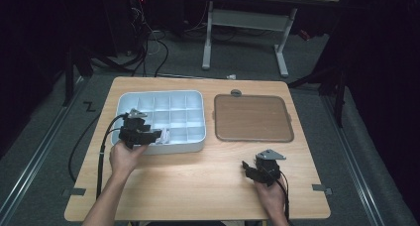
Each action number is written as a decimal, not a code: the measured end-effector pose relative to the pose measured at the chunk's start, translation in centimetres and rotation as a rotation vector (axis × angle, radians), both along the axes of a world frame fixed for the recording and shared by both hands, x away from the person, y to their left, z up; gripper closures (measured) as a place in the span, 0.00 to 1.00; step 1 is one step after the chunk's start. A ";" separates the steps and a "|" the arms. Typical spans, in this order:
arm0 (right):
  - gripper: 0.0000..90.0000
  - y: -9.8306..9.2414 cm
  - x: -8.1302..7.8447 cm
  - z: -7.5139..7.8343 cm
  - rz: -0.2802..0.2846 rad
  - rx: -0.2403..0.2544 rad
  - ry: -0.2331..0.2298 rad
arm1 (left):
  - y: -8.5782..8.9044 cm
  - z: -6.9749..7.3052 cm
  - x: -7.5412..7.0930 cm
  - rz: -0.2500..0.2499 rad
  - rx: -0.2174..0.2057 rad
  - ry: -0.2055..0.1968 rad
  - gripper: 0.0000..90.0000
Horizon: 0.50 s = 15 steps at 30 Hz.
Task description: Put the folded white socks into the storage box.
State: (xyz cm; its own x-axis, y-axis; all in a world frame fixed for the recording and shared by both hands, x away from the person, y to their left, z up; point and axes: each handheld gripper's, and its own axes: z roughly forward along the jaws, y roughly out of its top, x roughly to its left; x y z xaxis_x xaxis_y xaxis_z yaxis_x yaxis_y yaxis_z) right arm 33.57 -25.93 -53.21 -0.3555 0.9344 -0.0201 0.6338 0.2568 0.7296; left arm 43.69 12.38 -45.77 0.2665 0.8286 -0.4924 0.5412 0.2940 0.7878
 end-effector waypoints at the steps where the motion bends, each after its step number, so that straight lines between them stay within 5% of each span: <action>1: 0.44 0.0 0.0 0.0 0.000 0.000 0.000 | 0.1 0.1 -0.1 0.001 0.001 -0.004 0.51; 15: 0.44 0.0 0.0 0.0 0.000 0.000 0.000 | 0.9 0.9 -0.9 0.007 -0.012 -0.026 0.51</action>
State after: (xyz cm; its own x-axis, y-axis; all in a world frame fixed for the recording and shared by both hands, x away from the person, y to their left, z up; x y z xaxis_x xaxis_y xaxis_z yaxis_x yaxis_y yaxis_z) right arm 33.57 -25.93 -53.21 -0.3554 0.9345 -0.0200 0.6339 0.2567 0.7296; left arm 42.74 13.27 -44.86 0.2742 0.8244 -0.4952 0.5182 0.3071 0.7982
